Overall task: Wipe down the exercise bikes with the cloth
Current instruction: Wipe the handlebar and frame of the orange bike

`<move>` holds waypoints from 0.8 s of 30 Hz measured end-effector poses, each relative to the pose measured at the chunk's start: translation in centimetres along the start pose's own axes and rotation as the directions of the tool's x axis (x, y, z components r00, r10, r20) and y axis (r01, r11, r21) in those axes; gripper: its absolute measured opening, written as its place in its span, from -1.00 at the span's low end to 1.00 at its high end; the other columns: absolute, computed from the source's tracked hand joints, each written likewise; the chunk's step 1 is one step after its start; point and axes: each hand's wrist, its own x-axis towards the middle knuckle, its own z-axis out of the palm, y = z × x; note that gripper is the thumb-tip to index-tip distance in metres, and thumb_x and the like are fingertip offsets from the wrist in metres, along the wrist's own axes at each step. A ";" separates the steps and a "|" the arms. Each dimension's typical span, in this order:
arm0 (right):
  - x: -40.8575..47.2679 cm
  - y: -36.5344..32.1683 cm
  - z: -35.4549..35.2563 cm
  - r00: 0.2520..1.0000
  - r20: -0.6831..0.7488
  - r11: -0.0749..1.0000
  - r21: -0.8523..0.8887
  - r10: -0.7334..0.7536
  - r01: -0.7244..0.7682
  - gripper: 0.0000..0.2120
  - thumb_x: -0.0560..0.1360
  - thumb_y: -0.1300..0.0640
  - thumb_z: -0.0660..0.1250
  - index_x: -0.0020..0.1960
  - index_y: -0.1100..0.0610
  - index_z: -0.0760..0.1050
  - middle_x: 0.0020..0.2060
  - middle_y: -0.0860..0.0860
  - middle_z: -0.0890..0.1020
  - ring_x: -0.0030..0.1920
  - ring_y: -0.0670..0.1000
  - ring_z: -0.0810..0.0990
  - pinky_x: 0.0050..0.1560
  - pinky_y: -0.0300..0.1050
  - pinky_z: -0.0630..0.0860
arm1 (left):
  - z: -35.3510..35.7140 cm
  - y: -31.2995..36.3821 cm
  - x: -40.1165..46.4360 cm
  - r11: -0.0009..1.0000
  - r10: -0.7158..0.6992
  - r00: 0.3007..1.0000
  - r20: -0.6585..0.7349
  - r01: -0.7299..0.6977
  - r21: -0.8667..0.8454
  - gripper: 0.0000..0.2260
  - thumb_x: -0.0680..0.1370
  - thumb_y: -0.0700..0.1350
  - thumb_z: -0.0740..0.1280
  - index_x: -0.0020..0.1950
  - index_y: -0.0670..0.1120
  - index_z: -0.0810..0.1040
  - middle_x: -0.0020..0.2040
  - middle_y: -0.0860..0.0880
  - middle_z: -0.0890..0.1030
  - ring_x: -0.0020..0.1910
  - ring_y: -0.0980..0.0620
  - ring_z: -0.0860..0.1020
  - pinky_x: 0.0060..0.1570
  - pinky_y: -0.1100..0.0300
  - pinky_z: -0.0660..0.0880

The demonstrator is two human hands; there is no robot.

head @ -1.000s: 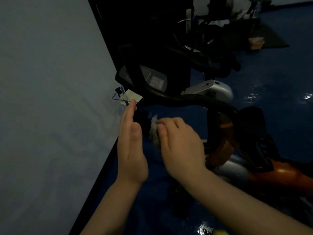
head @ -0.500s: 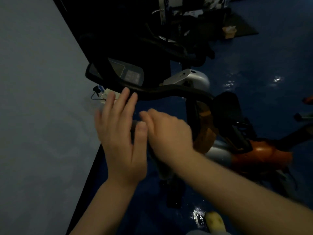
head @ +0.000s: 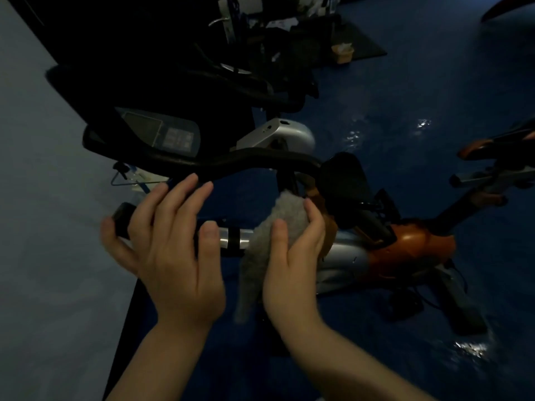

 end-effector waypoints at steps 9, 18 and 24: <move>3.3 0.0 0.3 0.967 -0.070 0.965 0.110 0.244 -0.236 -0.58 0.57 0.00 0.22 0.39 0.04 0.25 0.21 0.00 0.49 0.17 -0.04 0.51 0.19 -0.10 0.48 | 0.3 -0.2 -0.2 1.000 0.010 1.000 0.007 -0.010 0.004 -0.61 0.59 -0.01 0.01 0.25 -0.03 0.55 0.29 0.07 0.53 0.38 0.03 0.33 0.38 -0.23 -0.08; 6.4 -0.7 -1.0 0.936 0.039 0.937 -0.012 0.350 -0.350 -0.74 0.59 -0.07 0.17 0.15 0.08 0.41 -0.07 -0.04 0.56 -0.10 -0.11 0.54 -0.19 -0.38 0.48 | 0.9 -0.3 -0.1 0.998 0.011 1.000 -0.005 -0.011 0.059 -0.60 0.60 0.01 0.01 0.23 -0.01 0.57 0.29 0.08 0.54 0.37 0.01 0.33 0.38 -0.20 -0.07; 5.3 0.2 -0.8 0.953 0.033 0.953 0.030 0.301 -0.302 -0.67 0.59 0.01 0.20 0.29 0.13 0.35 0.07 0.02 0.56 0.02 -0.07 0.56 0.01 -0.26 0.51 | 1.6 -0.3 0.1 0.996 0.037 0.998 -0.045 -0.033 0.082 -0.65 0.60 0.03 0.07 0.22 -0.01 0.56 0.28 0.05 0.54 0.36 -0.06 0.32 0.24 -0.47 0.12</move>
